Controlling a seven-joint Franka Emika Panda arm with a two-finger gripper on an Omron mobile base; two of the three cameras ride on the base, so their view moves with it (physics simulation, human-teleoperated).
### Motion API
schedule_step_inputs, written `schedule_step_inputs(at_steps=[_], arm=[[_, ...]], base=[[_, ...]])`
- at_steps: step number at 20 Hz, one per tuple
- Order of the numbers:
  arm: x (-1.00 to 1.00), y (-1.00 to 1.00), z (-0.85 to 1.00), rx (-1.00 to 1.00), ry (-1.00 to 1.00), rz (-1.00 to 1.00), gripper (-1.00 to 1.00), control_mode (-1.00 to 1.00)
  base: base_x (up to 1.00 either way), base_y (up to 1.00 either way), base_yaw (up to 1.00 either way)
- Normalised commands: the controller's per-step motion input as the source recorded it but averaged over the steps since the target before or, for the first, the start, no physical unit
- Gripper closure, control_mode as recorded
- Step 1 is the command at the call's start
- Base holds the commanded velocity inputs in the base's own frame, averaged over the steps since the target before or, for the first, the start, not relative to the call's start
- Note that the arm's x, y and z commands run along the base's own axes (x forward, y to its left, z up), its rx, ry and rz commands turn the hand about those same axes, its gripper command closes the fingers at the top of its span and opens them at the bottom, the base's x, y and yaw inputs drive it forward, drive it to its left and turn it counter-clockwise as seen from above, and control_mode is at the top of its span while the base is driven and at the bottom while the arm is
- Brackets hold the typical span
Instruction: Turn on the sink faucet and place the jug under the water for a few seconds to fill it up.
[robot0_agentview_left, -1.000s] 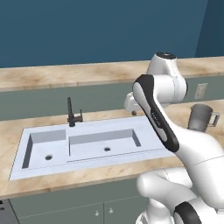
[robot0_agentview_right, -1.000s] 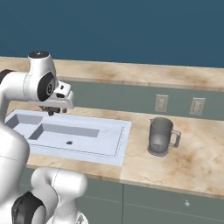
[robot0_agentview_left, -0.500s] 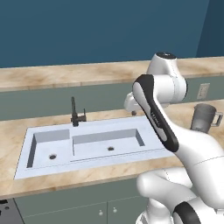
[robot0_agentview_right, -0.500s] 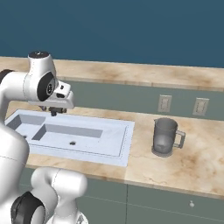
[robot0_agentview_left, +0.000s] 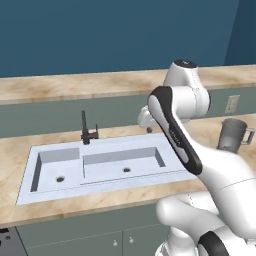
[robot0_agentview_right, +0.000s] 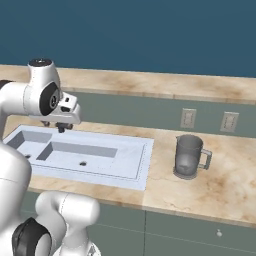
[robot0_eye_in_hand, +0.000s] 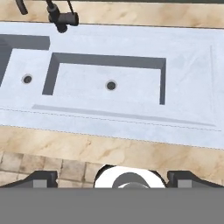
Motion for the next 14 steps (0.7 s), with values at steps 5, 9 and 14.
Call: schedule_step_inputs(at_steps=[5, 9, 14], arm=[[0.06, 0.17, -0.06, 0.01, -0.02, 0.00, -1.00, -1.00], [0.16, 0.14, -0.09, 0.00, -0.05, 0.00, -1.00, -1.00], [0.12, 0.06, -0.06, 0.00, -0.03, 0.00, -1.00, -1.00]], base=[[0.00, 0.00, 0.00], [0.00, 0.00, 0.00], [0.00, 0.00, 0.00]])
